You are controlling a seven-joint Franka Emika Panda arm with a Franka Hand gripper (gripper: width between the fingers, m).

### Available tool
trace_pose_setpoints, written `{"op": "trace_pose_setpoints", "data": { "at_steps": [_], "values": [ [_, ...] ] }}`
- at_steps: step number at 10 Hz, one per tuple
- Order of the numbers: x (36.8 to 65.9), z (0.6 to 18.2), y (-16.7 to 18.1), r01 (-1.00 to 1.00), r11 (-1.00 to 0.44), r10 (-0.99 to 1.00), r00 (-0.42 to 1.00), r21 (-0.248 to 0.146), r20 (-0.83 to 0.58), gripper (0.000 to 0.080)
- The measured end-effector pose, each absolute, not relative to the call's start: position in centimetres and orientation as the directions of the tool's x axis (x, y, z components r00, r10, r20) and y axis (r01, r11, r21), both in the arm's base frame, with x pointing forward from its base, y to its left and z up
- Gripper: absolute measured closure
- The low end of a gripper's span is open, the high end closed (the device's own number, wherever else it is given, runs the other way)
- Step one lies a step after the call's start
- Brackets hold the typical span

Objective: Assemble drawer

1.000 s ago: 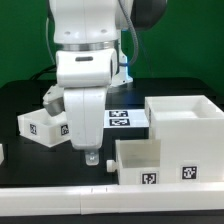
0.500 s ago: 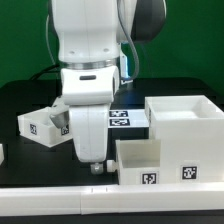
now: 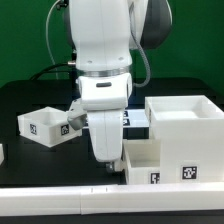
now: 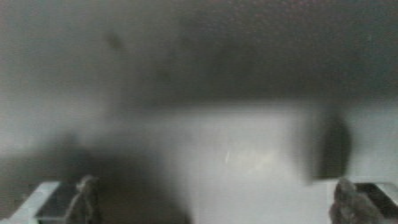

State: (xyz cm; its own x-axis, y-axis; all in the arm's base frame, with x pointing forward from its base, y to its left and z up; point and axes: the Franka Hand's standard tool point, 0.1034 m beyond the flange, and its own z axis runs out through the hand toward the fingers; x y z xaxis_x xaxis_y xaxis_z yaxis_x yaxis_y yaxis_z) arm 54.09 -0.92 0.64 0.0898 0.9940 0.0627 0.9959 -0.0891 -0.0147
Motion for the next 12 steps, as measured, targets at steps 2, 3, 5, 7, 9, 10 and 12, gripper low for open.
{"op": "trace_pose_setpoints", "data": {
  "at_steps": [2,3,5,7,9,10,12],
  "values": [
    [54.5,0.9,0.6,0.995,-0.096,0.993,0.096,-0.01,0.069,0.015],
    [54.5,1.0,1.3,0.994,-0.109,0.991,0.11,-0.011,0.072,0.015],
    [54.6,1.2,2.1,0.992,-0.128,0.989,0.128,-0.009,0.075,0.015],
    [54.8,1.6,2.6,0.986,-0.168,0.983,0.167,0.001,0.075,0.015],
    [54.7,1.5,2.2,0.985,-0.171,0.982,0.17,0.011,0.078,0.015],
    [54.6,1.3,1.1,0.984,-0.176,0.982,0.176,0.006,0.074,0.015],
    [54.9,1.7,-1.1,0.986,-0.168,0.984,0.168,-0.01,0.064,0.015]
  ]
}}
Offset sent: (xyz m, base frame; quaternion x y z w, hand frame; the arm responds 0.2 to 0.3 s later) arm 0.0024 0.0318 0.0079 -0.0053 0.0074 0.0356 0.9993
